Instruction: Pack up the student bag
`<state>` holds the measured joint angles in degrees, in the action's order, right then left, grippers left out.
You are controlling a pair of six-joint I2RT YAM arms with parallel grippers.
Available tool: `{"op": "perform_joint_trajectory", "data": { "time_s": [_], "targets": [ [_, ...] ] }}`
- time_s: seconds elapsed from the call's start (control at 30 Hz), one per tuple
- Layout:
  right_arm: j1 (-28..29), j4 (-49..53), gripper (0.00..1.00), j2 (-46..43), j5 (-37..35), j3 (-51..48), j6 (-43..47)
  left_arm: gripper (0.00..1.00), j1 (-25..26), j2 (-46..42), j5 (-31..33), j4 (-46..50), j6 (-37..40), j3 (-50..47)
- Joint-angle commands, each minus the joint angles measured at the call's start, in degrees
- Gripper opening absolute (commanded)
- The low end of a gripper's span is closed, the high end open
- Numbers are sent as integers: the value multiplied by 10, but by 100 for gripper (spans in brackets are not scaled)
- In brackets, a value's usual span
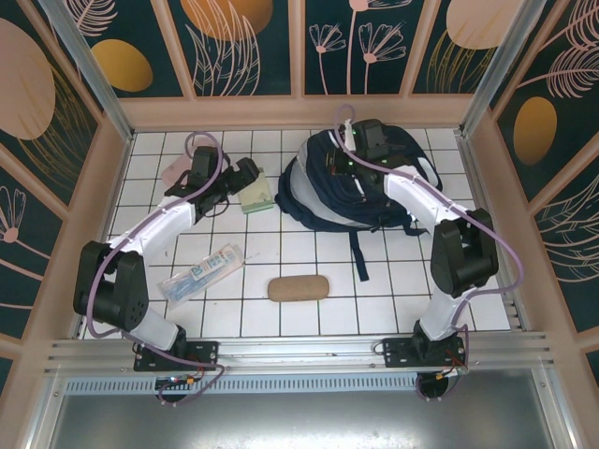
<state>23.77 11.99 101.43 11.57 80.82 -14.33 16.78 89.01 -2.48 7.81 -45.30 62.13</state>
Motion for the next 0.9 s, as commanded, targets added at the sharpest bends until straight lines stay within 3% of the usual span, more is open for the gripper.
{"op": "perform_joint_trajectory", "data": {
  "time_s": [0.0,0.27,0.37,0.47,0.7,0.87],
  "targets": [
    [13,-38,0,7,5,-6,-11,98,-33,10,5,22,42,3],
    [31,-34,0,26,0,-4,-15,94,-46,128,-58,-2,45,58],
    [49,-20,28,35,-32,9,-16,88,-47,167,-54,-9,51,84],
    [72,-14,40,43,-55,20,-19,85,-49,210,-56,-1,73,134],
    [138,-32,41,60,-78,30,-44,82,-52,328,-75,44,117,293],
    [163,-40,39,88,-46,39,-68,81,-54,406,-138,51,118,378]
  ]
}}
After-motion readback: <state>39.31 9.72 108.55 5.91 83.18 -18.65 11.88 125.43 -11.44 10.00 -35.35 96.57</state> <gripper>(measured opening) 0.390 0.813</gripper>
